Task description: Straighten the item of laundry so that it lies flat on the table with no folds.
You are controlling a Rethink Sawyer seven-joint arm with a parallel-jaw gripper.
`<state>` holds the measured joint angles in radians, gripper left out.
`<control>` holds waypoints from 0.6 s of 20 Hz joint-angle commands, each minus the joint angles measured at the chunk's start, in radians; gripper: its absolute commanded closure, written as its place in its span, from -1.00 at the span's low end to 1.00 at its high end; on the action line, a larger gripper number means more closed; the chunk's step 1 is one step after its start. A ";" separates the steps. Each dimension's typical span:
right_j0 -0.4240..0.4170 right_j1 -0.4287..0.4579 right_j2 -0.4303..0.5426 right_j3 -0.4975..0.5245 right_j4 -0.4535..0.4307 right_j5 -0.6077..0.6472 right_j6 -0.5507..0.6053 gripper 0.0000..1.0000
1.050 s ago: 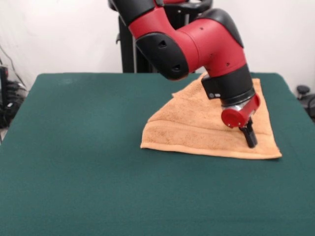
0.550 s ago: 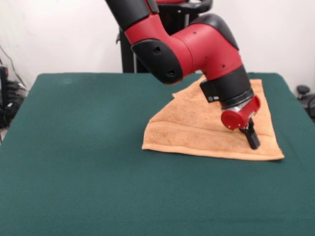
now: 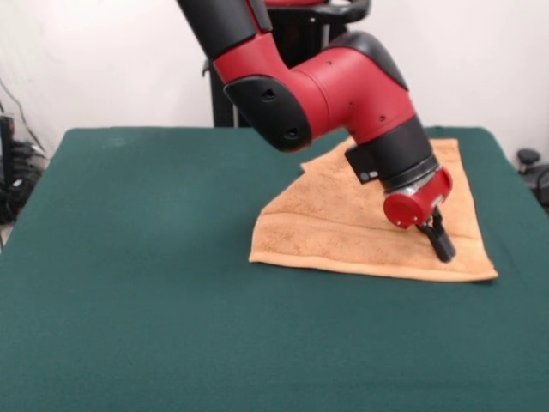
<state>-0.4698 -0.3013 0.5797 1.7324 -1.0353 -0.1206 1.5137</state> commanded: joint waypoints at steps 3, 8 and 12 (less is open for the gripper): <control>0.126 0.093 -0.057 -0.190 -0.010 0.048 0.079 1.00; 0.193 0.087 -0.120 -0.226 0.039 0.004 0.107 1.00; 0.217 0.084 -0.140 -0.237 0.062 -0.005 0.110 1.00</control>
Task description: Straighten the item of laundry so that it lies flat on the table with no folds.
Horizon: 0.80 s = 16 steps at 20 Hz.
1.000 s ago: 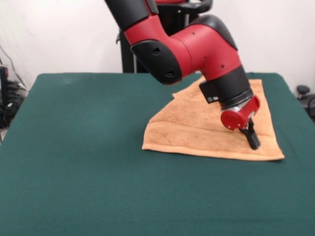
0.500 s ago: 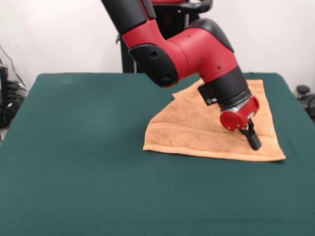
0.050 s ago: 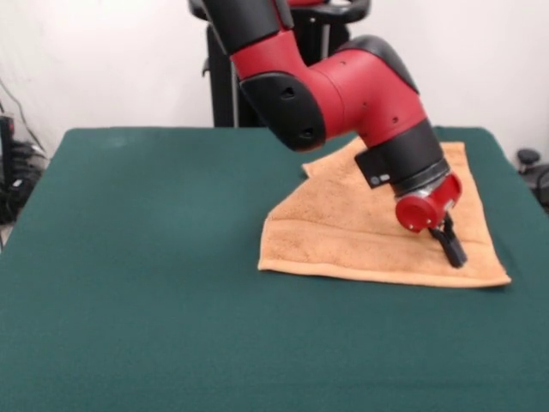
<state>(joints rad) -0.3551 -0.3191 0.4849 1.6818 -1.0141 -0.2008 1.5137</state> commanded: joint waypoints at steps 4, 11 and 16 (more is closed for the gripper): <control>0.128 0.106 -0.072 -0.202 0.060 0.055 0.119 1.00; 0.133 0.114 -0.080 -0.209 0.065 0.049 0.116 1.00; 0.130 0.114 -0.072 -0.207 0.064 0.052 0.116 1.00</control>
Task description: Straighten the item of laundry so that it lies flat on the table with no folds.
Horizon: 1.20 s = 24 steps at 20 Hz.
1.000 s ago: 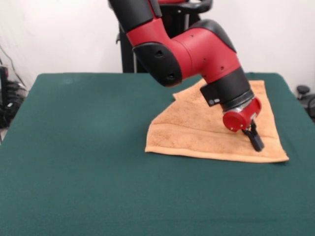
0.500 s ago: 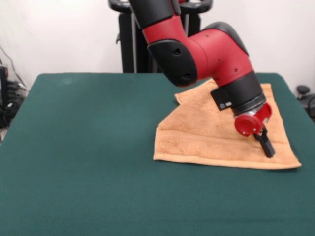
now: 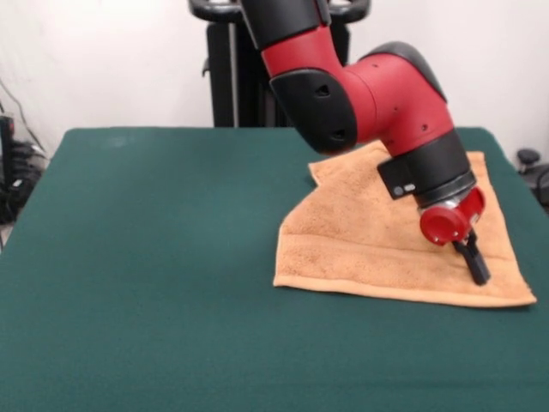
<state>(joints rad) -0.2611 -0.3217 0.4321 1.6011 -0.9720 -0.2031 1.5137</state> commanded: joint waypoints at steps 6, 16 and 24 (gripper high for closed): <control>0.040 0.113 -0.020 -0.122 0.026 0.026 0.125 1.00; 0.068 0.084 -0.035 -0.105 0.074 -0.031 0.143 1.00; 0.089 0.073 -0.041 -0.117 0.109 -0.058 0.145 1.00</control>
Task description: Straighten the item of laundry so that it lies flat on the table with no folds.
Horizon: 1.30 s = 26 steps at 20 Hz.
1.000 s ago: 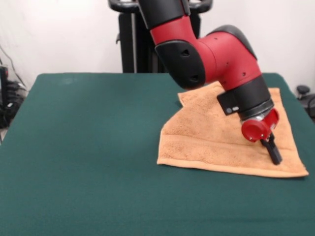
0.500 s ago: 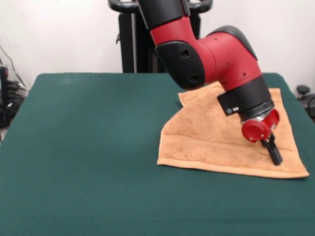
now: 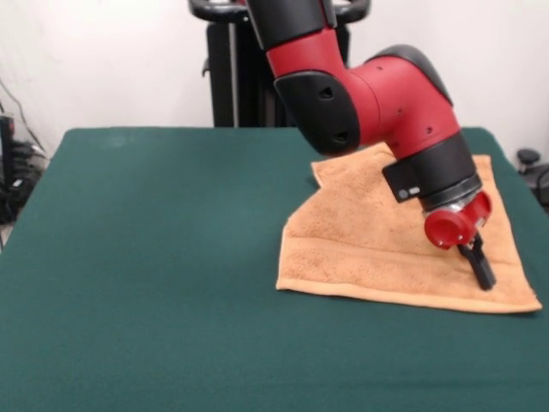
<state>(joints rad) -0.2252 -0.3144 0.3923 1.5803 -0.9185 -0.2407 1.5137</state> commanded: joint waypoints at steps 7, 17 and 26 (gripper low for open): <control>0.061 0.067 -0.003 -0.107 0.068 -0.021 0.141 1.00; 0.091 0.068 -0.033 -0.126 0.103 -0.046 0.139 1.00; 0.145 0.083 -0.084 -0.165 0.172 -0.051 0.135 1.00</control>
<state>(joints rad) -0.1398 -0.2880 0.3249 1.5092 -0.8061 -0.2865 1.5137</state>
